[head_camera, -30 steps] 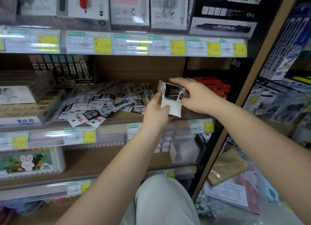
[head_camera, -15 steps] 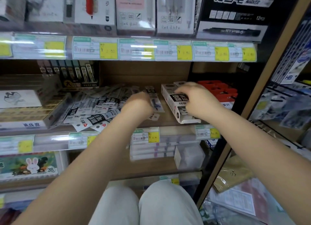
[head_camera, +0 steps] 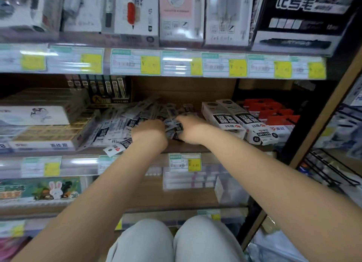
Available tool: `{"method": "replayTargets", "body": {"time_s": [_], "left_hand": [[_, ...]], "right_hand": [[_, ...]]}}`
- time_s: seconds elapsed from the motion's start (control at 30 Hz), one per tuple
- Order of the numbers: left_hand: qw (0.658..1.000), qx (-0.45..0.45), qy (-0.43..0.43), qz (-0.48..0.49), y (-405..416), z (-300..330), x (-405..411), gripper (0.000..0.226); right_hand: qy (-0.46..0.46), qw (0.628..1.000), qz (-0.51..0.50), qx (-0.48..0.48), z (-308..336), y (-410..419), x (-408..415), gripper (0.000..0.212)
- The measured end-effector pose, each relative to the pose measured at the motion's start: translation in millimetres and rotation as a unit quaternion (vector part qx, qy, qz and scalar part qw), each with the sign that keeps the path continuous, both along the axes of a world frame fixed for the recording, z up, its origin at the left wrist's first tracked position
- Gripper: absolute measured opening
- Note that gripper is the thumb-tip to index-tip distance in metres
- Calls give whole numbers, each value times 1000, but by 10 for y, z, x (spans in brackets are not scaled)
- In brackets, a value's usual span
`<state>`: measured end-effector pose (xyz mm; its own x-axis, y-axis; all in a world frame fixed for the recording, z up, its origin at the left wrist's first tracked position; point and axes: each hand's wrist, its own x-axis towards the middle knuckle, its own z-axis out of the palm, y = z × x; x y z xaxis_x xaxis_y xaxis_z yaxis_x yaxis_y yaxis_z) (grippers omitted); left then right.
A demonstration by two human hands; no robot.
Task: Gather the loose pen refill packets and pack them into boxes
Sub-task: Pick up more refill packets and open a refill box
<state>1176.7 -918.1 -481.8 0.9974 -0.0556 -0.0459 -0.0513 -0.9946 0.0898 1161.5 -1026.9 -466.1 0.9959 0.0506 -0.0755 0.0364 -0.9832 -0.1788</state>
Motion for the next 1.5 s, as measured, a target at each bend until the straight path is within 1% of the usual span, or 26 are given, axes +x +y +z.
{"method": "replayTargets", "body": {"time_s": [0.07, 0.13, 0.23, 0.3, 0.33, 0.43, 0.5, 0.6, 0.7, 0.8, 0.87, 0.93, 0.97, 1.03, 1.1, 1.17, 1.2, 1.27, 1.3, 1.37, 1.43, 1.47, 1.5], "left_hand": [[1000, 7, -12, -5, 30, -23, 9, 26], [999, 19, -32, -13, 58, -40, 21, 28], [997, 34, -63, -28, 83, -51, 14, 30], [995, 43, -84, -42, 87, -45, 0, 28], [994, 45, -93, -47, 90, -34, -5, 27], [989, 46, -127, -62, 118, 13, -33, 24], [981, 48, -170, -77, 157, 30, -86, 26], [956, 45, -265, -115, 217, 26, -198, 33], [941, 39, -305, -142, 264, 44, -250, 40], [927, 27, -331, -173, 348, 76, -236, 51], [919, 22, -340, -200, 410, 75, -219, 55], [902, 15, -355, -245, 442, 94, -247, 51], [890, 25, -365, -271, 453, 107, -270, 47], [854, 38, -406, -323, 462, 130, -328, 43], [828, 44, -426, -363, 467, 129, -375, 39], [815, 31, -435, -381, 481, 117, -404, 35], [812, 22, -441, -381, 489, 113, -419, 32], [807, 3, -453, -379, 512, 91, -438, 28], [804, -3, -460, -376, 524, 71, -434, 28], [800, -5, -474, -369, 540, 13, -413, 25], [791, -11, -486, -371, 558, -56, -387, 13], [787, -21, -491, -373, 558, -84, -390, 13], [785, -29, -495, -372, 549, -109, -399, 18]], "right_hand": [[25, 1000, 5, -1, -78, 16, 24, 51], [23, 1000, -6, -17, -118, 8, 48, 50], [8, 999, -30, -41, -134, -5, 73, 40], [-3, 999, -45, -31, -134, -11, 67, 36], [-11, 999, -49, -22, -134, -15, 62, 36], [-48, 997, -54, 7, -114, -49, 62, 47], [-68, 995, -64, 38, -60, -82, 40, 47], [-88, 986, -82, 116, 60, -135, -23, 52], [-104, 966, -82, 222, 206, -151, -115, 56], [-88, 954, -84, 274, 331, -151, -190, 50], [-84, 961, -64, 254, 401, -170, -247, 45], [-84, 973, -23, 215, 454, -180, -333, 39], [-67, 980, 2, 188, 473, -173, -380, 41], [4, 990, 40, 134, 492, -139, -471, 60], [69, 988, 56, 129, 484, -117, -515, 70], [85, 980, 56, 171, 448, -135, -520, 69], [93, 972, 50, 208, 420, -148, -516, 70], [119, 943, 40, 307, 339, -181, -496, 68], [134, 926, 42, 350, 302, -183, -499, 63], [157, 901, 52, 402, 234, -182, -520, 49], [169, 883, 62, 433, 177, -173, -550, 32], [171, 875, 66, 448, 155, -164, -567, 25], [168, 869, 66, 461, 130, -157, -581, 20]]}}
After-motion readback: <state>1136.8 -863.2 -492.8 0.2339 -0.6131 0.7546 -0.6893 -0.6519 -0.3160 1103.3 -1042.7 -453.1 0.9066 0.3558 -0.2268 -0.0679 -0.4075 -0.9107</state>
